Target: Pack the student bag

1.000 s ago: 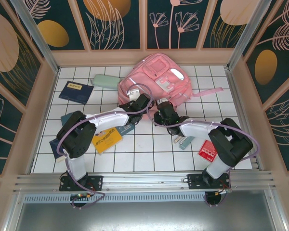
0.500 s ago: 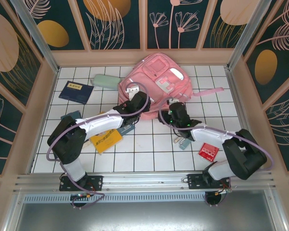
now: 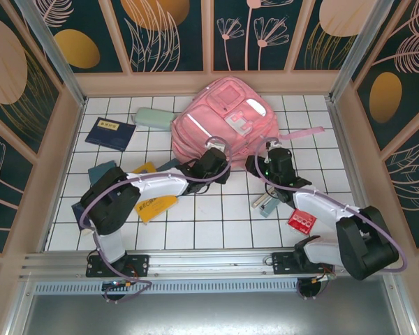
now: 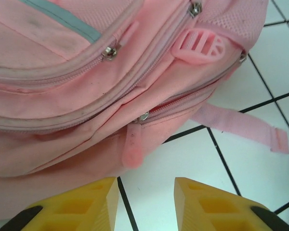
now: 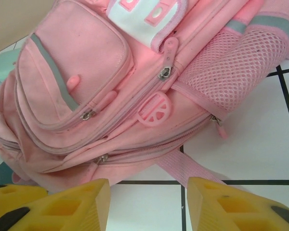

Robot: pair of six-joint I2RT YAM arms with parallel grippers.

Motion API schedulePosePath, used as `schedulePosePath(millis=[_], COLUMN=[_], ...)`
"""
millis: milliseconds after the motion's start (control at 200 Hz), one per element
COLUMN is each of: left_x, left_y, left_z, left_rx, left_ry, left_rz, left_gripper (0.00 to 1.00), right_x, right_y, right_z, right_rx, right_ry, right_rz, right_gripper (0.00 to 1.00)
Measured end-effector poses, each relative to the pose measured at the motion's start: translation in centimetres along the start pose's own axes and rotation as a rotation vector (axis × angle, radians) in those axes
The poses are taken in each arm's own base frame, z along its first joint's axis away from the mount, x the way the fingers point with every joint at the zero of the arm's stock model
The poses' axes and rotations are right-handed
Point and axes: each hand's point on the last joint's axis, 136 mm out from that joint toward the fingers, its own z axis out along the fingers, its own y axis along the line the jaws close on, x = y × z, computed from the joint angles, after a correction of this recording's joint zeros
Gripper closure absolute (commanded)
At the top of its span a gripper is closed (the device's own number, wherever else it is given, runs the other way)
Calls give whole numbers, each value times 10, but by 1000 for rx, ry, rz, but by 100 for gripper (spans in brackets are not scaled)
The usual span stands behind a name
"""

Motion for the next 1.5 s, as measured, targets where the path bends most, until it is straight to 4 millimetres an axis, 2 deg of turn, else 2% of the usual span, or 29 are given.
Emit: schedulePosePath(millis=[541,681,801,836,1051,1256,1376,1496], left_x=[-1,3,6,6,6,-6,-12,-9], left_y=[8,8,9,9,8,-2,-10,-13], left_z=[43,51,56,56,55,33,22,21], left_rx=[-123,-133,-137,-139,-130,-75,-30,-7], left_ry=[52,74,85,86,87,65,51,59], left_rz=[151,173,179,183,186,167,152,146], left_gripper=[62,71,95,100,100,100,100,100], right_x=[4,3,1,0,-1,0,8,22], right_y=[4,4,6,6,8,12,9,3], right_z=[0,-1,-3,-3,-4,-1,8,21], right_rx=[-26,-27,-33,-35,-40,-66,-59,-43], right_ry=[18,16,7,5,3,8,36,82], right_rz=[25,25,25,24,30,77,129,204], right_gripper=[53,53,53,53,53,53,53,52])
